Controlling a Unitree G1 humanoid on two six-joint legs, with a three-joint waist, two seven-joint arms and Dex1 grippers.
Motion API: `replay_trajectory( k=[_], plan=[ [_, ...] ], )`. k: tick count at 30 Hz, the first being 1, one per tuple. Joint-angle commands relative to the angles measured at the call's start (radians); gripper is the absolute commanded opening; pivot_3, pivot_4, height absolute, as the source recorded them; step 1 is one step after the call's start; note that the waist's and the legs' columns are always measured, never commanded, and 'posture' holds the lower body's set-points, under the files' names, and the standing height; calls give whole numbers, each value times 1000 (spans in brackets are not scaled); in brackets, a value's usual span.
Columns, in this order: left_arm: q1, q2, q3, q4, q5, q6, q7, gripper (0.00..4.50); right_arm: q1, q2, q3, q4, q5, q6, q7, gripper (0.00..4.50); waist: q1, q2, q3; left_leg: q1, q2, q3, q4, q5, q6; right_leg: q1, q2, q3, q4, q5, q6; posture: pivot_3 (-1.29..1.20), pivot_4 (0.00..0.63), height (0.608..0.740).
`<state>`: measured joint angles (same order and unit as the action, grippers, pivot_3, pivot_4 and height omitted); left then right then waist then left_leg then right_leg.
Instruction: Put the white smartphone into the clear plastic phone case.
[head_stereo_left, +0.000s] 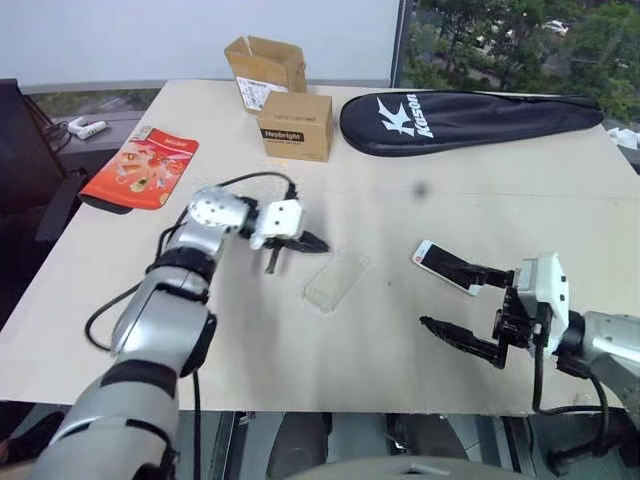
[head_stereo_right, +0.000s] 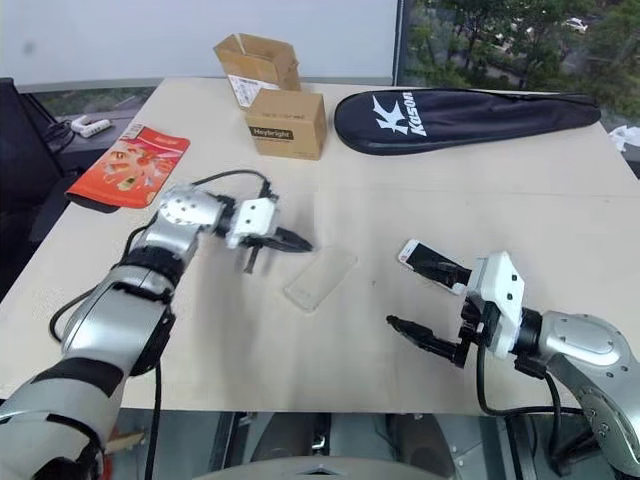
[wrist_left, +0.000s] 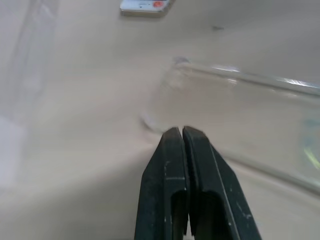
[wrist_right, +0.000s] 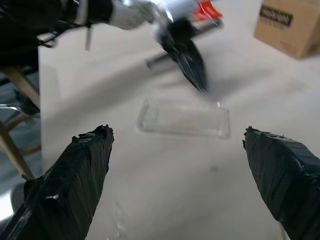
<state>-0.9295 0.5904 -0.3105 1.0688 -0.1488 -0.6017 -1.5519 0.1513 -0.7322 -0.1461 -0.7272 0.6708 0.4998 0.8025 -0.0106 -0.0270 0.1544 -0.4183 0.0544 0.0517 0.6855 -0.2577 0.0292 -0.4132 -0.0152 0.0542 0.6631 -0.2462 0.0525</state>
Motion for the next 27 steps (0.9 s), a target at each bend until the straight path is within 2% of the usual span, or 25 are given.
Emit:
replay_trajectory(
  k=[1,5,10,18,27],
  plan=[
    [151,91,80,-270,-68,131,-13,47,0,11,12,-17,-27,-33,-10,4500,-6,0,0,0,0,-1,0,0,0,0,0,0,0,0,0,0,150,732],
    [346,178,131,-537,-75,267,47,47,-51,14,66,41,-61,-42,16,4500,-2,0,0,1,2,-2,0,0,0,0,0,0,1,0,0,0,150,732],
    [437,199,119,-691,-37,302,67,47,-111,11,110,101,-79,-55,58,4500,18,0,0,2,1,-1,1,1,-1,2,-2,-1,2,-2,-4,0,150,732],
    [362,132,76,-622,81,236,121,47,-87,11,85,73,-76,-52,36,4500,27,0,0,2,0,3,1,1,-1,1,-1,-1,1,0,-1,0,150,732],
    [303,107,41,-527,118,187,97,47,-35,13,66,34,-80,-46,-2,4500,22,0,0,3,0,5,1,1,-1,1,0,1,1,0,0,0,150,732]
  ],
)
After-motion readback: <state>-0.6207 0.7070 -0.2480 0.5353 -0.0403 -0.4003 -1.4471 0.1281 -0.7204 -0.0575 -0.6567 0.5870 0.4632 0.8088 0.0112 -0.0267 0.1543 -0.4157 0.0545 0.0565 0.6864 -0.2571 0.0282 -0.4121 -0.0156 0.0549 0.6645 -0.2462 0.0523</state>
